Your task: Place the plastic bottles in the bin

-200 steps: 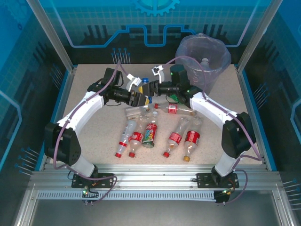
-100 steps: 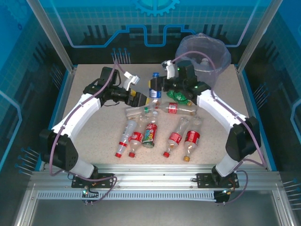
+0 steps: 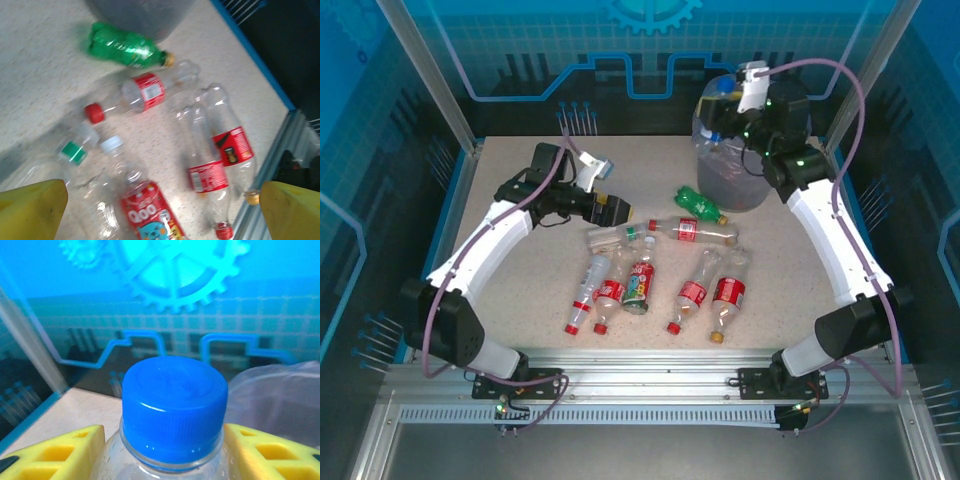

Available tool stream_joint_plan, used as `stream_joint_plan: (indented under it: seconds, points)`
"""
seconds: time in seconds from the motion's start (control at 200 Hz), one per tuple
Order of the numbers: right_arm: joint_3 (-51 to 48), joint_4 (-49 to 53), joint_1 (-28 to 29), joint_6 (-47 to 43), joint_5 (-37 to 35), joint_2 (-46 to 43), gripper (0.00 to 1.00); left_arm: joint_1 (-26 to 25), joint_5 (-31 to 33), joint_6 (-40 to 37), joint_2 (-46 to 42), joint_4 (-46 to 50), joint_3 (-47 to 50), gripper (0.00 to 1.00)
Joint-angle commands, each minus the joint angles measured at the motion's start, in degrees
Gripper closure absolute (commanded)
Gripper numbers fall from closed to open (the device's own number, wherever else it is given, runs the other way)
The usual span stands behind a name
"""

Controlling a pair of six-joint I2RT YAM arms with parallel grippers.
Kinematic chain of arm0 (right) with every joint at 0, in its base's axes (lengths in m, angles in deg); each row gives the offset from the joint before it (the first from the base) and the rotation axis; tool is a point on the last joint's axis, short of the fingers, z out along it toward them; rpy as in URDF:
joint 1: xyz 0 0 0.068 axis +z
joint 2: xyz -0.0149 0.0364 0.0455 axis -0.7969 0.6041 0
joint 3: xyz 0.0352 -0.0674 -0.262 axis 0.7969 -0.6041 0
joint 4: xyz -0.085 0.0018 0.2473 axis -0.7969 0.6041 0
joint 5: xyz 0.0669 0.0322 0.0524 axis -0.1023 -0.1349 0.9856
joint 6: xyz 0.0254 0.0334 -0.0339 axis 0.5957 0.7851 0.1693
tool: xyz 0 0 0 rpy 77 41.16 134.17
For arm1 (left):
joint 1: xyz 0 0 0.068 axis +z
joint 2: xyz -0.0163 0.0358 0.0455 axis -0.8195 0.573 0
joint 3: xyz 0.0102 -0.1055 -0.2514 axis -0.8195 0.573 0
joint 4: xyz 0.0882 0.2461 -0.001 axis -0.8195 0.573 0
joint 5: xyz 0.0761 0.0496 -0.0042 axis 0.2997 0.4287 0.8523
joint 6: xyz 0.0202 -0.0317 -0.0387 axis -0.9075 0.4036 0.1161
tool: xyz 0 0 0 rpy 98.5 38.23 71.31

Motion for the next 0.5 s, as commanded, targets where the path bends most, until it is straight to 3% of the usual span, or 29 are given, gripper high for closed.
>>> stream_joint_plan:
  seconds: [0.0,0.235,0.495]
  points:
    - [5.08,1.11,-2.37,-5.48,-9.77,2.91,0.57,-0.09,7.57,-1.05,2.67,5.0,-1.98,0.01]
    - [15.41,5.93,-5.84,-12.84,-21.19,14.08,0.57,-0.09,15.03,-1.73,3.96,8.44,-3.42,0.01]
    - [18.63,10.11,-8.55,-11.13,-20.36,23.53,0.57,-0.18,18.42,-2.34,5.07,10.37,-4.07,0.01]
